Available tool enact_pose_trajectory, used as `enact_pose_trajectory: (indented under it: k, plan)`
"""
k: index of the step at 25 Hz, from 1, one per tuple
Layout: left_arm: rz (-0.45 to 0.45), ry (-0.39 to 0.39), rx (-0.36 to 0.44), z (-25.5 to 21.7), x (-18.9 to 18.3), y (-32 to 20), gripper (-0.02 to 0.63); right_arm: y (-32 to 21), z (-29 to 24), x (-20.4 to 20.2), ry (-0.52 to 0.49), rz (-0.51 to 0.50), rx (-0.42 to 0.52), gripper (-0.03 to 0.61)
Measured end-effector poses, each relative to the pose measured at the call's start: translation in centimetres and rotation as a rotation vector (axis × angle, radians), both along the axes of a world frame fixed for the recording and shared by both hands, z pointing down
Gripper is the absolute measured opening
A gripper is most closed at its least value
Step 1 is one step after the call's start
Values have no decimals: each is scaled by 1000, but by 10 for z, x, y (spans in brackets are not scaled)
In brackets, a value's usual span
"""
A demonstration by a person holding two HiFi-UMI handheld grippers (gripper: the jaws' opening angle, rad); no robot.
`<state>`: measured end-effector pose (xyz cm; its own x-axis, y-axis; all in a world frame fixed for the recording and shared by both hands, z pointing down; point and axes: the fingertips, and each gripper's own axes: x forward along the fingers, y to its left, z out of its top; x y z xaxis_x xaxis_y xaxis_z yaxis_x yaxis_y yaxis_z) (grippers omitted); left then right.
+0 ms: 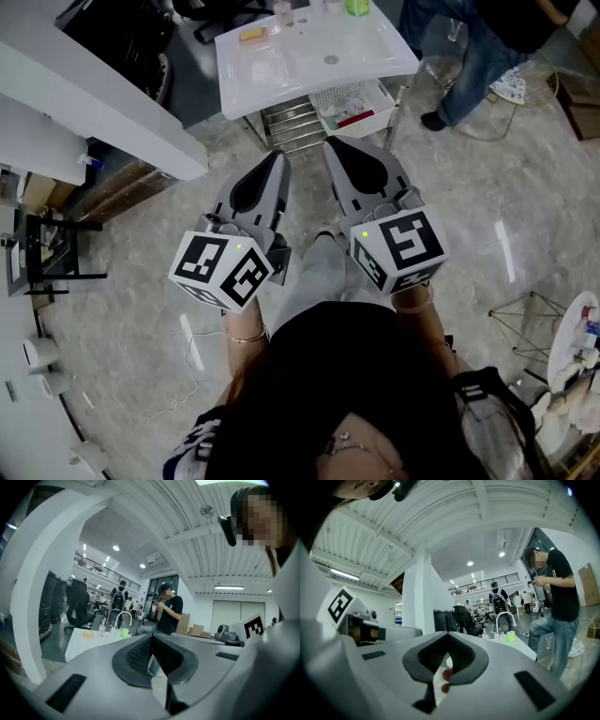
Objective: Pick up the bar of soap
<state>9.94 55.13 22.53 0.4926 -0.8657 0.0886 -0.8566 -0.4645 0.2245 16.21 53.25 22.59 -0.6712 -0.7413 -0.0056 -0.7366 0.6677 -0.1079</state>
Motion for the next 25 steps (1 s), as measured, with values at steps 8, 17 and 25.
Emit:
enact_pose_trajectory:
  k: [8,17,25]
  plan:
    - [43,-11,21,-3,-18,-81,8,-63,-3,-28,57,25,28,8]
    - [60,-123,51,-3,-47,-174,8,-149,-3,-66,83,32,14,8]
    - [70,-92,49,0,-75,-213,8,-191,-4,-89,92,56,35,8]
